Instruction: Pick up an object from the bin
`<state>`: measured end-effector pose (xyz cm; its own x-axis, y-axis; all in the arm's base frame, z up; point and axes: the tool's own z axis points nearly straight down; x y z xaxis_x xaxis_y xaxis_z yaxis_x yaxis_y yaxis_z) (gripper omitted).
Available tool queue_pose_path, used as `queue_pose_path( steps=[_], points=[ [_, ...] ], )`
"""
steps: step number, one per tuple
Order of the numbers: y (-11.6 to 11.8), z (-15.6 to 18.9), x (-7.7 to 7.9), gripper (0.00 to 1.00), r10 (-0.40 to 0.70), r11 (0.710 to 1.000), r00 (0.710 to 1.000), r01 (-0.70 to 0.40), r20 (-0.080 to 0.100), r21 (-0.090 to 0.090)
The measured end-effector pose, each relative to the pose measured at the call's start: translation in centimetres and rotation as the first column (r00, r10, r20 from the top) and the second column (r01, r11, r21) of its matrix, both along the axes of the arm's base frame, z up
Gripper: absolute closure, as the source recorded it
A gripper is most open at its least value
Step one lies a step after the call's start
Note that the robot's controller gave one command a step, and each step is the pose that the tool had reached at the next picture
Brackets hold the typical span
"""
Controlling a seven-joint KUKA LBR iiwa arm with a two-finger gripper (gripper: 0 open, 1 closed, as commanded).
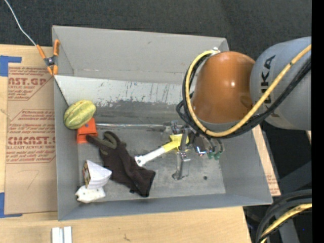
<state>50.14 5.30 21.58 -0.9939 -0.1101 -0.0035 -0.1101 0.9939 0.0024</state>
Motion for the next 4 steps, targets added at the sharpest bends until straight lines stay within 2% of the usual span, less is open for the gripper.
queue_pose_path(
  steps=[1,2,3,4],
  points=[
    [7.3,0.9,2.5,0.00,0.065,0.998,0.998,-0.065,-0.006,0.002],
    [6.7,-5.4,1.6,0.00,-0.032,0.999,0.999,0.032,0.001,0.002],
    [10.8,-12.1,3.5,0.00,-0.080,0.997,0.997,0.080,-0.008,0.004],
    [11.6,-14.4,3.4,1.00,0.202,0.979,0.979,-0.202,0.008,0.002]
  ],
)
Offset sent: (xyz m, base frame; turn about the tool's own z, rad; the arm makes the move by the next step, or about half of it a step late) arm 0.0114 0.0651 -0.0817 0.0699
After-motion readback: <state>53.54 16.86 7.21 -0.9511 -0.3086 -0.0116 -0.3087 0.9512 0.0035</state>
